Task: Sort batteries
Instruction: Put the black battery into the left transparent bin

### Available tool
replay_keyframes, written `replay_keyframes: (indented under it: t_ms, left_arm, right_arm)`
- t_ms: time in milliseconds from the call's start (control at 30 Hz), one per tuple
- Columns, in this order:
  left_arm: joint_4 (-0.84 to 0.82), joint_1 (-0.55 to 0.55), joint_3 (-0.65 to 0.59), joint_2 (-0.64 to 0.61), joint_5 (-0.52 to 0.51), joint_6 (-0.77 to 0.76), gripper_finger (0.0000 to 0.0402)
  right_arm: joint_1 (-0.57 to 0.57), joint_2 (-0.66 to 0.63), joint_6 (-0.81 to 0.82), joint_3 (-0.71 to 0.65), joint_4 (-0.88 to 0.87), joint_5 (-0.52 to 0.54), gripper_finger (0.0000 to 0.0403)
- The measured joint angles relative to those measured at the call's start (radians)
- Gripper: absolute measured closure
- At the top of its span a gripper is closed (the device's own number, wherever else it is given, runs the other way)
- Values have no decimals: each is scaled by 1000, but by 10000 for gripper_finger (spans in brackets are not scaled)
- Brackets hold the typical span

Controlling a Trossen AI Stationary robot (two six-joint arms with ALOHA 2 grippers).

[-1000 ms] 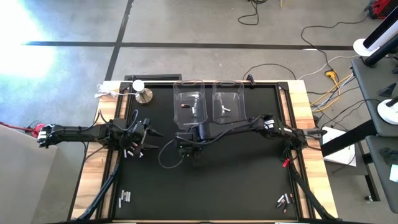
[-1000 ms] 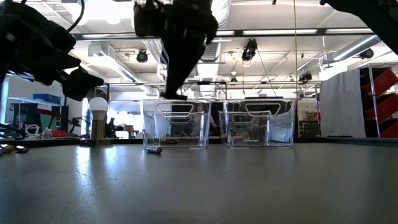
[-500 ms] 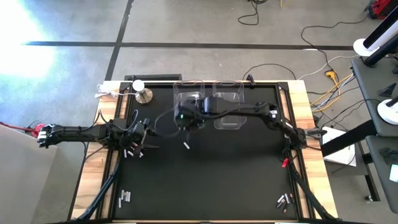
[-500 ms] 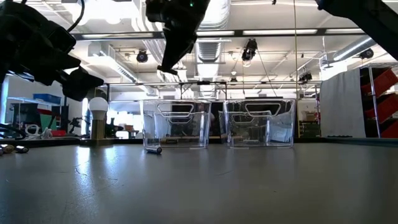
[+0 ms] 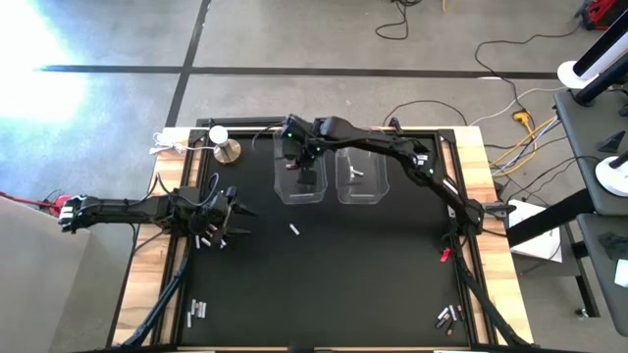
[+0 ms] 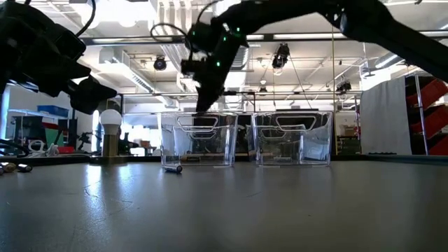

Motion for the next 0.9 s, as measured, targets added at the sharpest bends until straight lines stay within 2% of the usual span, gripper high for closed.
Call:
replay_keyframes:
  t_ms: [67,267,467,667,767,900]
  left_arm:
    - [1,0,0,0,0,0,118]
    - [1,0,0,0,0,0,118]
    - [1,0,0,3,0,0,118]
    - [1,0,0,4,0,0,118]
    - [1,0,0,4,0,0,118]
    - [1,0,0,4,0,0,118]
  right_arm:
    - [-22,23,6,0,1,-41,375]
    - [-61,67,13,-2,35,-68,375]
    - [-86,69,-14,-3,89,-135,375]
    - [-97,69,-48,-18,115,-152,375]
    - [-97,69,-45,-52,170,-199,374]
    - [-96,69,-40,-111,273,-200,374]
